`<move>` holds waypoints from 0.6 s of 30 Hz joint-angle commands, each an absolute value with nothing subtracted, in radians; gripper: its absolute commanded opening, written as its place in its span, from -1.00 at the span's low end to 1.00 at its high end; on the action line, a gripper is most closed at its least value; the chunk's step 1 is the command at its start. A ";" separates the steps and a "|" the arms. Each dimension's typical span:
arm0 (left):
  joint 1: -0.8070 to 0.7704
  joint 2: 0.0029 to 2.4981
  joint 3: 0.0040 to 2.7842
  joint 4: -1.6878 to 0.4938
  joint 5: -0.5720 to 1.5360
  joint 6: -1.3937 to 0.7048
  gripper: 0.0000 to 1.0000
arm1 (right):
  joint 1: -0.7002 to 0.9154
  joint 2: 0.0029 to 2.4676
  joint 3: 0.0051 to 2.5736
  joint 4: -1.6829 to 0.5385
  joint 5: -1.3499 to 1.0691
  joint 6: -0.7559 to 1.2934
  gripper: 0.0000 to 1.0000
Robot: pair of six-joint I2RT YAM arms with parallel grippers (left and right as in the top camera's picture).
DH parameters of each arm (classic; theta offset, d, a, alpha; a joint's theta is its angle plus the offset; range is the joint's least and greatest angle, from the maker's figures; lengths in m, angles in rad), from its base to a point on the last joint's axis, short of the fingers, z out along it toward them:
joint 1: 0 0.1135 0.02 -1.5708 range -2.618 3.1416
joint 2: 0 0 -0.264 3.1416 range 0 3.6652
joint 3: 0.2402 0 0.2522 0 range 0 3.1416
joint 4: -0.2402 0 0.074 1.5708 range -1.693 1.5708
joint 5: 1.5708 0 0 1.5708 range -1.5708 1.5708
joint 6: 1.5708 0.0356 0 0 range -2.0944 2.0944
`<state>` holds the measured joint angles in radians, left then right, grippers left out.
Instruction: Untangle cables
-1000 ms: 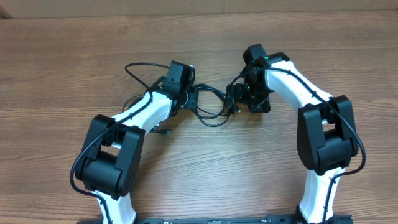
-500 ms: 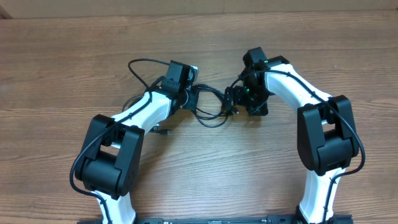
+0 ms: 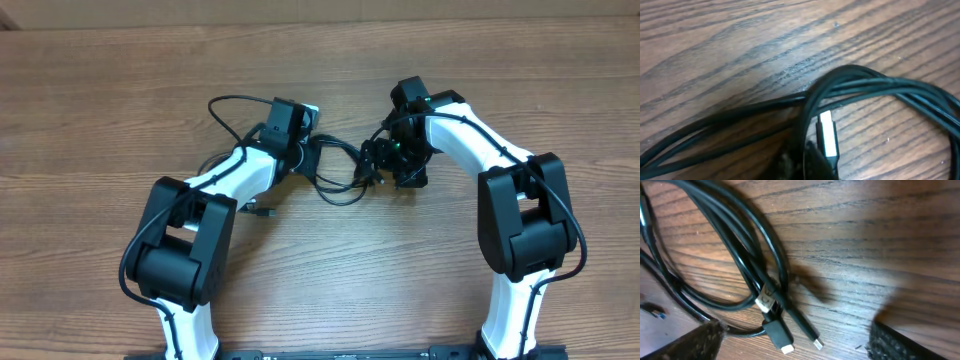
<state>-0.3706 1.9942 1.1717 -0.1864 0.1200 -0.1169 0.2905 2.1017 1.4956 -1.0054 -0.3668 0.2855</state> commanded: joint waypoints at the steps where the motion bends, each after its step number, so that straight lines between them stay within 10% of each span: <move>1: -0.360 2.013 1.183 -0.197 0.204 -0.112 -0.92 | 0.289 2.096 1.487 -1.000 -0.388 0.293 0.59; 18: -0.231 1.986 1.208 -0.228 0.620 -0.116 -0.91 | 0.289 2.037 1.531 -0.962 -0.484 0.289 0.34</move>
